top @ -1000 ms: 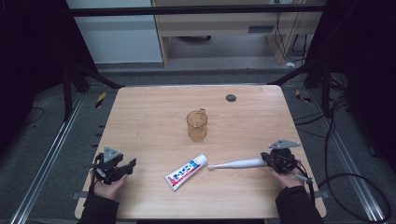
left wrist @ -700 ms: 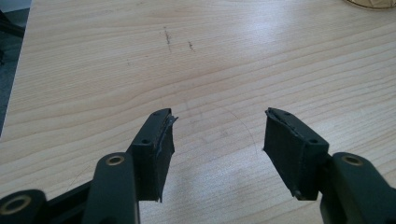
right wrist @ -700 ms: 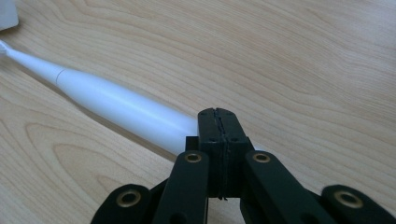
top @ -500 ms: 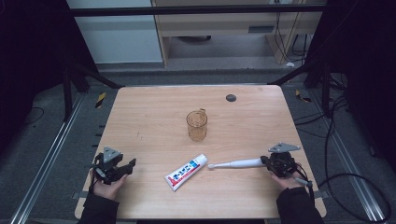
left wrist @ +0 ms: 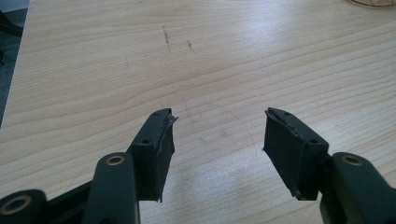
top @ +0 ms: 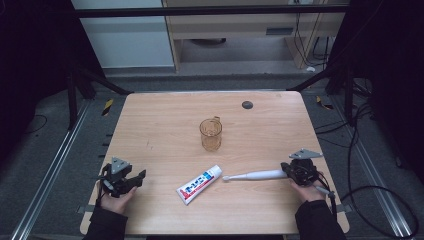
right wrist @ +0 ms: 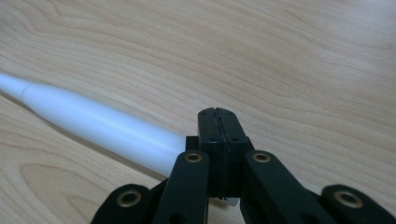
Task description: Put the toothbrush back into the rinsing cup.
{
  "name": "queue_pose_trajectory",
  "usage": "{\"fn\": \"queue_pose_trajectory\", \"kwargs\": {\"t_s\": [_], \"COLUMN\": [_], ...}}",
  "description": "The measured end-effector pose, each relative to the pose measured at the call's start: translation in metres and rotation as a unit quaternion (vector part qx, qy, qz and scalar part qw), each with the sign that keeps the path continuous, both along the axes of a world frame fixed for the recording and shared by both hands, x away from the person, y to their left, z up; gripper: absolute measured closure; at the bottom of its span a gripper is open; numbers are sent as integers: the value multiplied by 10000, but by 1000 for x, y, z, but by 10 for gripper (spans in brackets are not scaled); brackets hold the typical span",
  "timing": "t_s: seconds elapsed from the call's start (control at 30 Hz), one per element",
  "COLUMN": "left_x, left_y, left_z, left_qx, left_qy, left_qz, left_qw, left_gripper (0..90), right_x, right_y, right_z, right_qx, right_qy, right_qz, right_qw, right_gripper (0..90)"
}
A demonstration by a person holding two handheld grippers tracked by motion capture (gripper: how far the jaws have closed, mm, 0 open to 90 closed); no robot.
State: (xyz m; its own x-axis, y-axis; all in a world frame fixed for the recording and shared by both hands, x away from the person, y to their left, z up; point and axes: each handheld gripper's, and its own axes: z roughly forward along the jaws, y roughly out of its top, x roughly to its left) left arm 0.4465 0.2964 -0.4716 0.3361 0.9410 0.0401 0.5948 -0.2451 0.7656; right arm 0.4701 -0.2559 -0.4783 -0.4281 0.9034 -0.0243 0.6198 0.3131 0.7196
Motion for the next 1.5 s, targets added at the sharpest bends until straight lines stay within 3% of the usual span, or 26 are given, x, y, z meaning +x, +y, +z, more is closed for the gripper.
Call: {"fn": "queue_pose_trajectory", "kwargs": {"t_s": [0.4,0.73,1.17,1.33,1.5], "left_x": [-1,-1,-1,-1,0], "left_y": [0,1,1,0,-1], "left_z": [1,1,1,1,1], "left_qx": [-7,-11,-9,-2,10], "left_qy": [-11,-22,-16,-24,-36], "left_qz": [9,27,8,0,-21], "left_qw": [10000,10000,10000,10000,10000], "left_gripper": [418,418,418,418,417], "right_x": [-9,-15,-31,-32,-31], "right_y": [-5,3,5,6,1], "right_z": [-1,-1,-1,-1,6], "right_qx": [-57,-103,2,-22,-31], "right_qy": [84,129,215,213,66], "right_qz": [20,179,250,281,207], "right_qw": [9999,9997,9995,9994,9998], "right_gripper": [900,899,898,896,861]}}
